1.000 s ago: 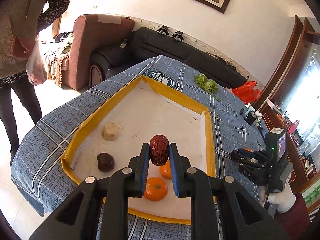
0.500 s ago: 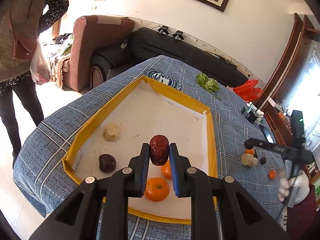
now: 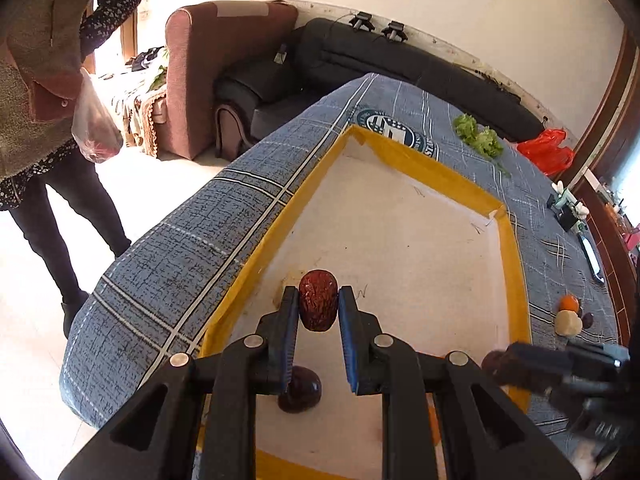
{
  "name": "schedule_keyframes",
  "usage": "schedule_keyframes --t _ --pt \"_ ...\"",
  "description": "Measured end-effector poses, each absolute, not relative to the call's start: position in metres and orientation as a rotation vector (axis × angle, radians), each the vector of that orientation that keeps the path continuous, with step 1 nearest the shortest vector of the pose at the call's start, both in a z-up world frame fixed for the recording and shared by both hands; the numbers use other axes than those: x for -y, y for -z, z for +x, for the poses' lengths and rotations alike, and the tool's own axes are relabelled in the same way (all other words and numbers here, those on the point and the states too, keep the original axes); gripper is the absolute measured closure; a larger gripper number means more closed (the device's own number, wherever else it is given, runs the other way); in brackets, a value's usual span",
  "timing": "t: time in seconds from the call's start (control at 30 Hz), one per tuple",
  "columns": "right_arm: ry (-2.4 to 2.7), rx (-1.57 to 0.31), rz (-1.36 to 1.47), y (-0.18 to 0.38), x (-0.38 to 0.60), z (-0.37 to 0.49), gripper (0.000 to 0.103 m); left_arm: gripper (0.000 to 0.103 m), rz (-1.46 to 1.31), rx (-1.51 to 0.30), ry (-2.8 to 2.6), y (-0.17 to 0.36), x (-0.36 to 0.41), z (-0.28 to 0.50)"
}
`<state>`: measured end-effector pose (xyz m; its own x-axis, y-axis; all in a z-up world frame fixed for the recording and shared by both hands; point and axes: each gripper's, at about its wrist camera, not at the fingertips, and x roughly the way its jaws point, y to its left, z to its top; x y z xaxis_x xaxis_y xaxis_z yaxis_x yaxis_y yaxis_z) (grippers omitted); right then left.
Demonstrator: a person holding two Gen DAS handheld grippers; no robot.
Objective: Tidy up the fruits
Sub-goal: 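Release the red date into the tray with left tool while right tool drops the plum there, then move right tool toward the banana chunks while left tool moves toward a beige slice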
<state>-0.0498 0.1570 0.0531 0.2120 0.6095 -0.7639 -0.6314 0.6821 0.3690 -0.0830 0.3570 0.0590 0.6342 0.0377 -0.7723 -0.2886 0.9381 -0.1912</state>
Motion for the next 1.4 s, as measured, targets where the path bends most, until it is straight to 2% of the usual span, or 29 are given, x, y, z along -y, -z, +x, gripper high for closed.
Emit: schedule_keyframes --t 0.1,0.27,0.43,0.53,0.6,0.7,1.07,1.13,1.23,1.4 --pt "-0.871 -1.065 -0.036 -0.046 -0.163 -0.057 0.076 0.082 -0.296 -0.881 -0.184 -0.056 -0.355 -0.077" --pt "-0.898 -1.082 -0.055 -0.04 -0.172 -0.061 0.076 0.058 -0.325 -0.866 -0.172 -0.058 -0.356 -0.078" --pt "-0.931 -1.044 -0.103 -0.046 -0.178 -0.074 0.076 0.05 -0.366 -0.838 -0.172 -0.067 -0.359 -0.09" --pt "-0.938 -1.009 -0.115 -0.053 -0.172 -0.082 0.075 0.049 -0.385 -0.829 -0.186 -0.074 -0.358 -0.098" --pt "-0.936 -0.996 -0.093 -0.057 -0.162 -0.085 0.071 0.048 -0.397 -0.822 -0.187 -0.079 -0.355 -0.104" --pt "-0.922 -0.982 -0.067 -0.061 -0.147 -0.087 0.067 0.042 -0.404 -0.804 -0.178 -0.085 -0.349 -0.112" --pt "-0.81 -0.962 0.06 -0.064 -0.07 -0.083 0.067 0.04 -0.38 -0.782 -0.085 -0.103 -0.303 -0.125" --pt "-0.767 -0.95 0.095 -0.067 -0.048 -0.078 0.067 0.04 -0.391 -0.78 -0.073 -0.107 -0.297 -0.128" --pt "-0.676 -0.897 0.166 -0.077 0.0 -0.071 0.067 0.034 -0.383 -0.764 -0.052 -0.112 -0.288 -0.132" --pt "-0.462 -0.85 0.27 -0.085 0.087 -0.052 0.06 0.034 -0.4 -0.765 0.006 -0.113 -0.271 -0.126"
